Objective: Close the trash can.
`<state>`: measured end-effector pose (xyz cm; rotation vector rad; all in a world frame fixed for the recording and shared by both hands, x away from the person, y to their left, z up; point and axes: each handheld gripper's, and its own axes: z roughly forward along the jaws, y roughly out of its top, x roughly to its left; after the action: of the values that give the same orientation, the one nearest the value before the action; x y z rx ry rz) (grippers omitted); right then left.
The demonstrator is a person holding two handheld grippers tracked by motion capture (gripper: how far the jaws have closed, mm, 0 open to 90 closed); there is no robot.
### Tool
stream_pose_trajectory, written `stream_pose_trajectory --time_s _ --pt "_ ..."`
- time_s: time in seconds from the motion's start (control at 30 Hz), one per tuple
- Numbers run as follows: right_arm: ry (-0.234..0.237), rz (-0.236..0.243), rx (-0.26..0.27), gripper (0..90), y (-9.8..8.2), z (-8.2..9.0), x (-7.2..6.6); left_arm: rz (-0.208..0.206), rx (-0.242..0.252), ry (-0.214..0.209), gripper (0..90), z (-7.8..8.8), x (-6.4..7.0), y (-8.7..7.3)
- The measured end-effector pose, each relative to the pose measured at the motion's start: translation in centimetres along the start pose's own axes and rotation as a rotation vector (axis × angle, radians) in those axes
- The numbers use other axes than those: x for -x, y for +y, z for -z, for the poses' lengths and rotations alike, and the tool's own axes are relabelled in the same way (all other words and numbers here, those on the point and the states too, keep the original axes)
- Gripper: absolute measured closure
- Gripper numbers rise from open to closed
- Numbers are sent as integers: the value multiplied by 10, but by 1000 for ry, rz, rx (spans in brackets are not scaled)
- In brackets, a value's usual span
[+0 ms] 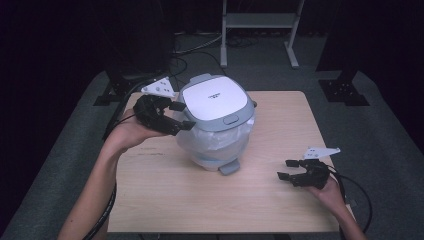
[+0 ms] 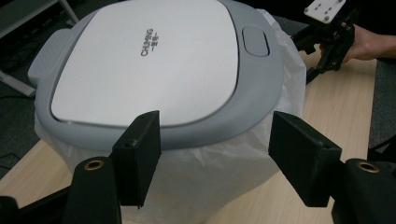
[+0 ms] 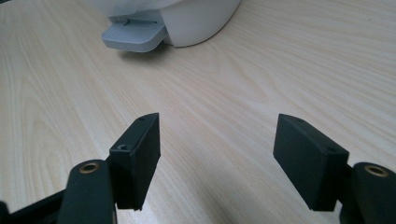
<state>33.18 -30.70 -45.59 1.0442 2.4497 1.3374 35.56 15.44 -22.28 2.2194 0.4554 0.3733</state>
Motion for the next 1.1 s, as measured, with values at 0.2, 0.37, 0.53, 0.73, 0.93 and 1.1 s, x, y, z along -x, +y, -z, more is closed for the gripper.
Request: stream_pose_trajectory --time_s 0.2,0.37,0.53,0.73,0.93,1.1 --pt "-6 -3 -7 306 -1 -1 1 21 14 15 331 9 1 -17" --pt "-14 -7 -9 305 -2 -1 1 43 14 26 327 16 0 -33" --pt "-20 -11 -8 305 -2 0 1 57 15 36 324 21 0 -47" --pt "-23 -11 -8 305 -3 0 2 94 24 44 319 21 -1 -65" --pt "-26 -16 -9 305 -4 0 2 119 16 48 305 18 0 -81" --pt "-29 -17 -7 305 -4 1 2 138 34 45 276 15 -1 -94"
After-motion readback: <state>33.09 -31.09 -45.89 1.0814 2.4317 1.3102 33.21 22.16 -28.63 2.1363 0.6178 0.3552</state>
